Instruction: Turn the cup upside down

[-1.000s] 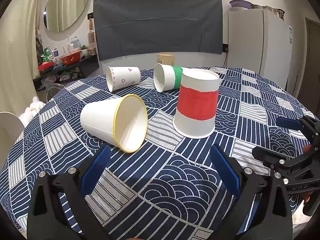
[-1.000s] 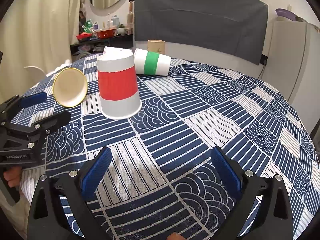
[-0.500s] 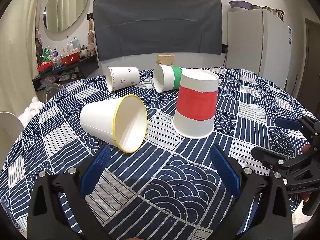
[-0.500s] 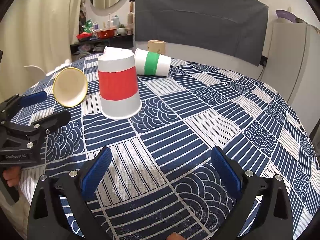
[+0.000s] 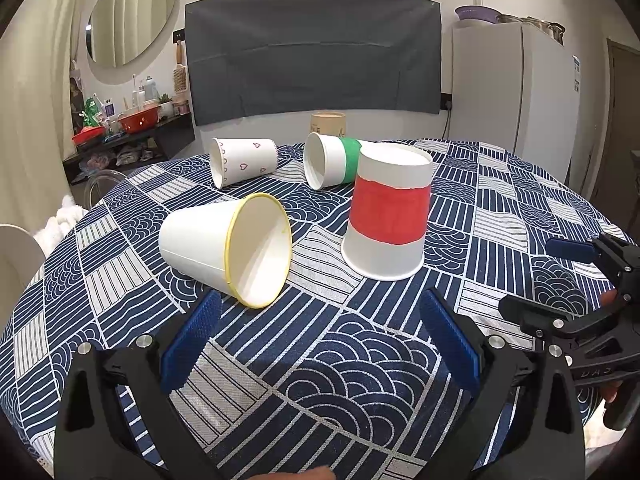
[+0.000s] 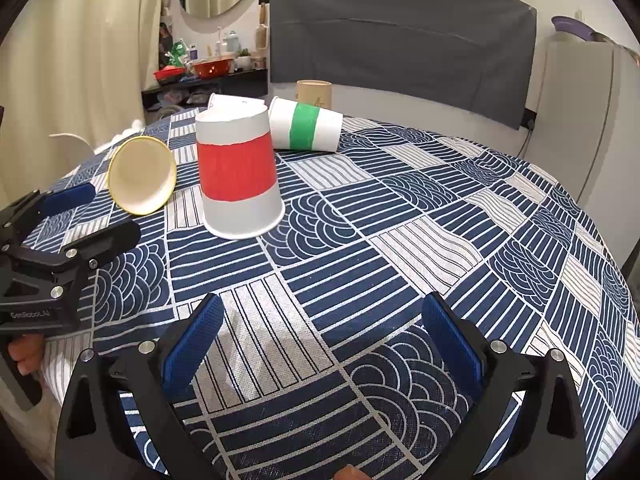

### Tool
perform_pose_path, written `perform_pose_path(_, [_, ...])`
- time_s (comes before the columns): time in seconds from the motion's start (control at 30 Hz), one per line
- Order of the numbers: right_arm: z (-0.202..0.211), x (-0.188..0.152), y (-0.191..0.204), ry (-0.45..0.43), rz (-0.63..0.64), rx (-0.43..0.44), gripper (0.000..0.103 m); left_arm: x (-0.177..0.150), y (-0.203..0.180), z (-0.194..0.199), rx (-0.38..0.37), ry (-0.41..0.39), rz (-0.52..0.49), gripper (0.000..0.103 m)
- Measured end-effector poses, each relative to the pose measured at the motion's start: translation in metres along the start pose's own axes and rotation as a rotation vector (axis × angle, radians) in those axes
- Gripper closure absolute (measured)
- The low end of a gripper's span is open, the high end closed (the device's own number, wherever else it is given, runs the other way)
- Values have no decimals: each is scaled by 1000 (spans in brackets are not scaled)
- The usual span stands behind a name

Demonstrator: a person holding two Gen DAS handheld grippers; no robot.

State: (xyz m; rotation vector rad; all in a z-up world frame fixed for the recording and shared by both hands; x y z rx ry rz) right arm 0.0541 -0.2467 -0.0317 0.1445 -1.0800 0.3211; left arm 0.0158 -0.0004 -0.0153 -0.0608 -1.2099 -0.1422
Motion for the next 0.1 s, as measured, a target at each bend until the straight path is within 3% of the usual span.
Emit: perform_pose_path(0.1, [-1, 0, 0, 5, -6, 2, 8, 1, 1, 0, -1, -2, 10, 6])
Point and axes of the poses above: each gripper's, at about its wrist camera, not at the fingertips, and z roughly against the way its jaws point, y to its left, x to its top, the point moved 3 cm from there along -z, roughly the way its jaws point, and after that the axes turned 11 degrees about -y, right-handed, at the moved point
